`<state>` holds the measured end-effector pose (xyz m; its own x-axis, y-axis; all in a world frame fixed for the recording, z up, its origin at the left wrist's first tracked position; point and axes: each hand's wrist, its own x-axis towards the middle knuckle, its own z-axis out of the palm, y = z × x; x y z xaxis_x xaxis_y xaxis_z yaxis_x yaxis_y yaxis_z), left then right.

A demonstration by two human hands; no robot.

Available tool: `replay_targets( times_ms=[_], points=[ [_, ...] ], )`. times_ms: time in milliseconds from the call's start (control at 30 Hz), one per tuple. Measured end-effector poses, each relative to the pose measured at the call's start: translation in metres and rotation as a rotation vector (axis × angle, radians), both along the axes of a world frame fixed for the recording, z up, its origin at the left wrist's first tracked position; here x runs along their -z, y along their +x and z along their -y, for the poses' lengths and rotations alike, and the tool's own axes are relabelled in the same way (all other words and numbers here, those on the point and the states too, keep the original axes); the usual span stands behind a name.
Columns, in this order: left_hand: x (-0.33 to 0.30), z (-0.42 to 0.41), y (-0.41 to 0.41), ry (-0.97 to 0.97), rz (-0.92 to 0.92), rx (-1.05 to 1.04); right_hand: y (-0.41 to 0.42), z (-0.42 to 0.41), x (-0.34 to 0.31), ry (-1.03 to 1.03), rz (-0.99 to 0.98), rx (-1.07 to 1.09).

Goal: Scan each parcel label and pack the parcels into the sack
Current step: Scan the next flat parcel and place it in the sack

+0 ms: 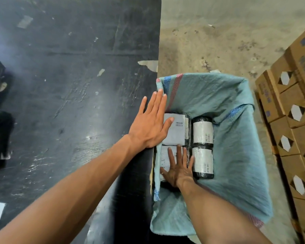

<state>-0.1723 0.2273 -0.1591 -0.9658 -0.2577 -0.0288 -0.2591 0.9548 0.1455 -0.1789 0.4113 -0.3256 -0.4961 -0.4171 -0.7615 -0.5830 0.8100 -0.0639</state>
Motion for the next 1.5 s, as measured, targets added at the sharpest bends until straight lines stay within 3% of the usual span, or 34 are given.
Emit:
replay_targets(
  times_ms=[267, 433, 600, 767, 900, 1067, 1500],
  points=[
    [0.001, -0.003, 0.001, 0.035, 0.019, 0.007, -0.011, 0.007, -0.013, 0.117, 0.158, 0.01],
    [-0.004, -0.004, -0.001, 0.064, 0.033, -0.001, -0.035, 0.015, -0.057, 0.066, 0.194, 0.037],
    [-0.011, -0.005, 0.003, 0.153, 0.022, -0.026, -0.071, 0.013, -0.104, -0.155, 0.087, 0.242],
    [-0.037, 0.016, 0.009, 0.288, -0.067, 0.009, -0.094, 0.019, -0.158, -0.34, -0.165, 0.344],
    [-0.064, 0.07, 0.03, 0.169, -0.155, -0.025, -0.079, 0.042, -0.212, -0.493, -0.333, 0.437],
    [-0.103, 0.167, 0.074, 0.004, -0.2, -0.165, -0.037, 0.112, -0.265, -0.647, -0.432, 0.385],
    [-0.16, 0.407, 0.26, -0.146, -0.294, -0.594, 0.145, 0.373, -0.311, -0.718, -0.203, -0.009]
  ],
)
